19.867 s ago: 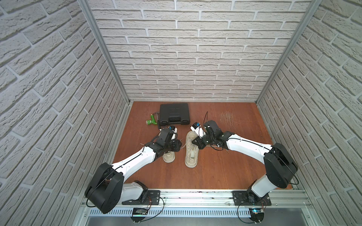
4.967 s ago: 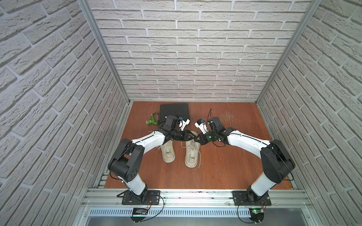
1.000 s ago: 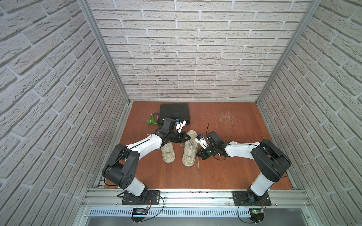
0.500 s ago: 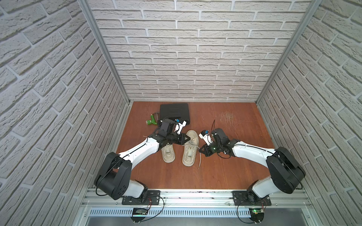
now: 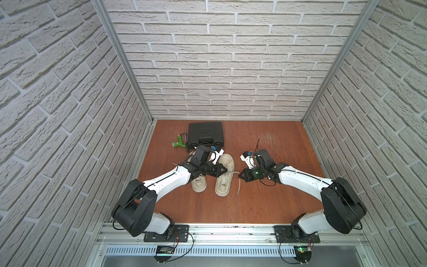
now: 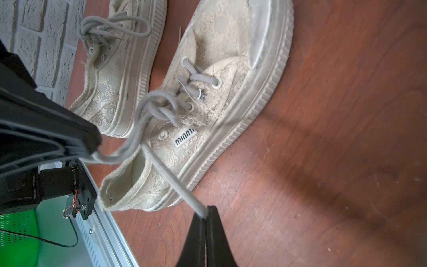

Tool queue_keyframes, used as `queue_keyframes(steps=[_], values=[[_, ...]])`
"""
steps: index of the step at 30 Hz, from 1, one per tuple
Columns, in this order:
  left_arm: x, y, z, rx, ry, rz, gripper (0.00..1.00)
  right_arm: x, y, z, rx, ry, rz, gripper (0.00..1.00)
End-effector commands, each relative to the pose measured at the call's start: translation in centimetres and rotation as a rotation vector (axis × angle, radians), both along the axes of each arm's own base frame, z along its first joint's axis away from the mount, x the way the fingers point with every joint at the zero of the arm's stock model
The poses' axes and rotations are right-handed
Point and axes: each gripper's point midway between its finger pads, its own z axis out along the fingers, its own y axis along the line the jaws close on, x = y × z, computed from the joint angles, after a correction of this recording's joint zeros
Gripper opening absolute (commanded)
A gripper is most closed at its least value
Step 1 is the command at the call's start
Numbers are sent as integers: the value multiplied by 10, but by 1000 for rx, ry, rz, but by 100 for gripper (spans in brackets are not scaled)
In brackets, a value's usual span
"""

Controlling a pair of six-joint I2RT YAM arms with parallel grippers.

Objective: Tie the shoes
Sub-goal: Cross the shoelace with the shoelace.

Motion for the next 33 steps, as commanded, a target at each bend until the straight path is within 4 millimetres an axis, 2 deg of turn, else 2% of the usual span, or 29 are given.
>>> queue_keyframes(steps=[1, 6, 17, 21, 29, 33], values=[[1, -6, 0, -7, -16, -8, 0, 7, 12, 11, 38, -14, 11, 3], [-5, -11, -5, 5, -8, -18, 0, 21, 17, 16, 43, -28, -12, 3], [-12, -19, -14, 16, 2, -36, 0, 54, 16, 16, -39, -1, -68, 3], [-12, -24, -15, -2, 15, -44, 1, 50, 25, 16, -32, 2, -17, 3], [-17, -35, -18, -14, 33, -77, 2, 42, 27, 2, -34, 28, 8, 3], [-17, -36, -18, -13, 34, -76, 12, 43, 27, -1, -42, 28, 14, 3]])
